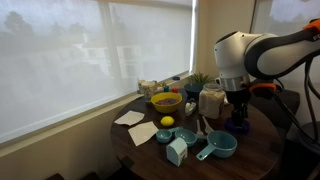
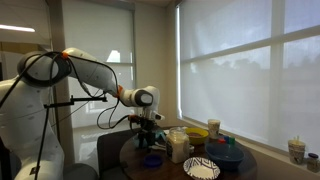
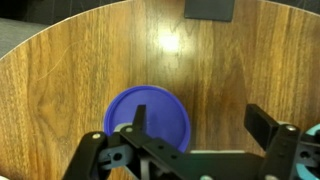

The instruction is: Flip the lid over on the table

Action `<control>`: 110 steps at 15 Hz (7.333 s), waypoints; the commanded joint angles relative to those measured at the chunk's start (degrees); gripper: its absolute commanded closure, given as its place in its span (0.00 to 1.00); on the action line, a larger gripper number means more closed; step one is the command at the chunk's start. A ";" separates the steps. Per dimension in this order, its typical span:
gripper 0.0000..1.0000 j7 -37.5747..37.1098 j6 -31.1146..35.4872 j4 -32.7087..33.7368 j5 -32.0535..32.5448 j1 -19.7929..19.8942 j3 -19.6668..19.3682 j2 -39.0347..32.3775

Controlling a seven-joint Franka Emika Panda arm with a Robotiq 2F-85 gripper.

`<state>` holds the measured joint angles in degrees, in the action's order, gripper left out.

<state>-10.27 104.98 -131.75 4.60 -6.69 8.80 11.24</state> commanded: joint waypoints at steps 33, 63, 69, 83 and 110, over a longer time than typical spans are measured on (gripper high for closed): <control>0.99 11.09 6.29 -3.84 -10.88 2.20 -6.13 0.50; 0.99 78.10 -23.35 -14.90 -54.93 16.34 -33.81 6.30; 0.99 77.73 -22.70 -15.04 -53.98 18.71 -31.34 6.25; 0.99 95.17 -27.02 -17.96 -58.45 26.10 -34.69 -1.77; 0.99 92.84 -31.48 -17.73 -69.41 31.91 -35.19 -13.78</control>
<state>85.62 72.26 -149.73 -64.43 24.71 -26.28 -2.71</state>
